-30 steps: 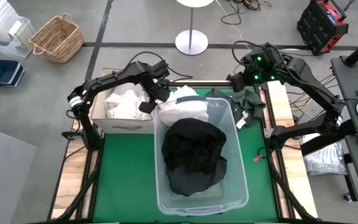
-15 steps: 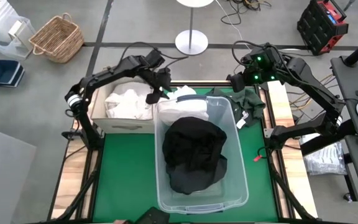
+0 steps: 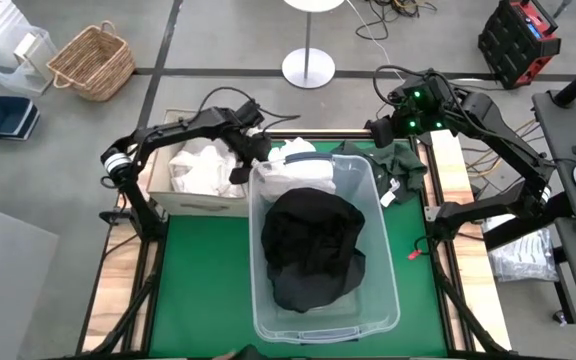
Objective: Sort clothes
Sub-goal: Put the white dress into the white laundry organizer
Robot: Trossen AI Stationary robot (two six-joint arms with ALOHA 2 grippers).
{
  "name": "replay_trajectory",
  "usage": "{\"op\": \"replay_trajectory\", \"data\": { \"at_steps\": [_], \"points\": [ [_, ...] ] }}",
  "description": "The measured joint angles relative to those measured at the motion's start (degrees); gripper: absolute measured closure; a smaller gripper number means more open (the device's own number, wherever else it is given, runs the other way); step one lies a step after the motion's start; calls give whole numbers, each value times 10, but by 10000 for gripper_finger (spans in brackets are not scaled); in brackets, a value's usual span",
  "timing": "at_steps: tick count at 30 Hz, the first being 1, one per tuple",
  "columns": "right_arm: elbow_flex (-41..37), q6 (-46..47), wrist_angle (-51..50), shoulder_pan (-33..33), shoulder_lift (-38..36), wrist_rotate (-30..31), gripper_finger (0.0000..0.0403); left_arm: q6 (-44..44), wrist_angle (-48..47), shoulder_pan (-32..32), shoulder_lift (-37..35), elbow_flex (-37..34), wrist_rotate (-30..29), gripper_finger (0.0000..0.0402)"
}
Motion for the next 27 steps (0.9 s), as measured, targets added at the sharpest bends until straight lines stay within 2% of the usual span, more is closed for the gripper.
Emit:
{"op": "replay_trajectory", "data": {
  "at_steps": [8,27],
  "points": [
    [0,12,0,0,0,3,364,-19,98,-1,3,-8,-25,150],
    [-1,16,0,0,0,3,364,-81,90,7,42,-7,-6,150]
  ]
}}
